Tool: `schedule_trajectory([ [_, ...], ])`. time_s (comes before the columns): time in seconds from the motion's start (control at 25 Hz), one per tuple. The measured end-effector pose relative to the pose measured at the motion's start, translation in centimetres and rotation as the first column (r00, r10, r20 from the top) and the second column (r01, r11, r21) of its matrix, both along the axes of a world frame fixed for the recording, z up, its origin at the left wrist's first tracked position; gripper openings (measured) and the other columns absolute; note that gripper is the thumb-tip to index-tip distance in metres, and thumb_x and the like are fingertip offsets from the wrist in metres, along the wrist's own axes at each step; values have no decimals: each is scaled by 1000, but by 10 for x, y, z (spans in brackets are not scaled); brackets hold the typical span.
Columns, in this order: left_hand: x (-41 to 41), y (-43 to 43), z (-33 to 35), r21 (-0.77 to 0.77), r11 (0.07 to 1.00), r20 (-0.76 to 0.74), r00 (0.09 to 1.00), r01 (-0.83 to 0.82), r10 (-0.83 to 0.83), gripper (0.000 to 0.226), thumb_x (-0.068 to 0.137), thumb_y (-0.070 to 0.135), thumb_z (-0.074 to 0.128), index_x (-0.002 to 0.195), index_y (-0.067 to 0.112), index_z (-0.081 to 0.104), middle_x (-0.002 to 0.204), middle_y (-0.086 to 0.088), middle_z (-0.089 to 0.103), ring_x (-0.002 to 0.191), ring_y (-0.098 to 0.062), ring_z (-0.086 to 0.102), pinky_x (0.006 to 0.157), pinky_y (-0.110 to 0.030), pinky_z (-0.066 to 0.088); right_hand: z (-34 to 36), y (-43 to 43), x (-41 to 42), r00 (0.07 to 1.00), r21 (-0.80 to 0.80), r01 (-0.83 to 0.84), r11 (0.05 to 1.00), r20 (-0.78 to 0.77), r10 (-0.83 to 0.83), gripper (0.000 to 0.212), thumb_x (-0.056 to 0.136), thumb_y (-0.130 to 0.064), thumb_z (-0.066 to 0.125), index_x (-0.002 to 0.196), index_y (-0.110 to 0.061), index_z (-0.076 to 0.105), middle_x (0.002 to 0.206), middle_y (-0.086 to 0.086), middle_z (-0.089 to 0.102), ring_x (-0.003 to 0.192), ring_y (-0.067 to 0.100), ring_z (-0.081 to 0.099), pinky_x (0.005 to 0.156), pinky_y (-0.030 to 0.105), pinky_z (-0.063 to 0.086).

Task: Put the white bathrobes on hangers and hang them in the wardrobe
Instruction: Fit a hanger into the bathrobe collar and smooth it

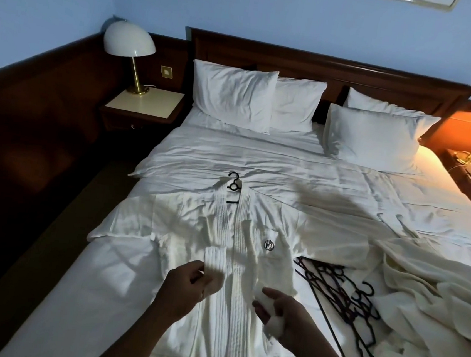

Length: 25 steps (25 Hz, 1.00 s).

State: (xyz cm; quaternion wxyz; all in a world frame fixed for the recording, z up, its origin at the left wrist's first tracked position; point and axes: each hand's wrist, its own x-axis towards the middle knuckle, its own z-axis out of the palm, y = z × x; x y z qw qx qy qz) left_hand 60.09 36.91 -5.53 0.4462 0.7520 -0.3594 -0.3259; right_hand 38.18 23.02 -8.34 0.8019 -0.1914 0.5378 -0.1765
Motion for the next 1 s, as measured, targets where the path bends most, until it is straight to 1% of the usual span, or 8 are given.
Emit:
schedule_trajectory([
  [0.12, 2, -6, 0, -24, 999, -4, 1000, 25, -26, 31, 96, 25, 69, 67, 31, 62, 58, 9, 58, 55, -4, 51, 57, -18, 41, 14, -6, 8, 990, -123, -138, 983, -13, 137, 28, 88, -4, 67, 110, 13, 69, 91, 24, 67, 64, 26, 60, 57, 32, 51],
  [0.2, 5, -10, 3, -50, 998, -13, 999, 31, -31, 16, 93, 36, 74, 78, 29, 73, 73, 11, 70, 70, -6, 64, 66, -23, 51, 16, -8, 12, 975, -305, -213, 928, -127, 182, 25, 90, 9, 60, 112, 7, 70, 103, 32, 68, 57, 32, 59, 52, 34, 49],
  [0.36, 7, -25, 7, -101, 991, 67, 995, 82, -75, 18, 88, 34, 78, 74, 23, 71, 72, 8, 66, 71, -10, 63, 68, -24, 49, 6, 3, 32, 904, -487, -427, 762, -233, 358, 65, 83, 16, 45, 134, -19, 64, 124, 12, 65, 94, 34, 74, 71, 43, 62],
  [0.48, -4, -36, 10, -64, 988, 85, 987, 139, -134, 16, 79, 33, 74, 76, 19, 67, 65, 3, 63, 62, -8, 58, 65, -31, 49, 8, 25, 54, 790, -584, -602, 545, -335, 513, 23, 84, -12, 65, 104, -17, 73, 92, 2, 71, 87, 12, 67, 79, 29, 54],
  [0.64, -10, -43, 12, -59, 973, 31, 975, 223, -222, 3, 83, 22, 73, 81, 24, 74, 78, 7, 73, 79, -10, 71, 78, -34, 58, 11, 34, 70, 859, -618, -502, 606, -274, 432, 22, 97, -6, 56, 101, -13, 76, 94, 11, 77, 93, 20, 75, 80, 29, 59],
  [0.76, 4, -45, 0, -78, 981, 47, 983, 180, -177, 22, 85, 19, 57, 95, 26, 75, 100, 13, 74, 102, -6, 67, 91, -23, 52, 10, 25, 67, 868, -613, -480, 628, -227, 443, 13, 95, 1, 60, 98, 1, 73, 92, 16, 75, 87, 21, 72, 76, 28, 57],
  [0.92, 25, -45, -14, 245, 838, 32, 859, 488, -510, 30, 79, 23, 49, 97, 40, 67, 130, 18, 59, 125, 4, 51, 109, -20, 39, 11, 17, 63, 793, -641, -569, 515, -263, 549, 9, 89, 0, 64, 93, 0, 72, 89, 4, 74, 87, 14, 71, 79, 26, 55],
  [1.0, 36, -49, -9, 383, 774, 112, 807, 504, -580, 29, 79, 10, 50, 83, 33, 66, 109, 13, 68, 106, -6, 61, 96, -34, 51, 8, 11, 63, 808, -605, -583, 542, -361, 465, 14, 87, 0, 66, 93, -12, 71, 84, -2, 71, 78, 6, 69, 71, 22, 54],
])
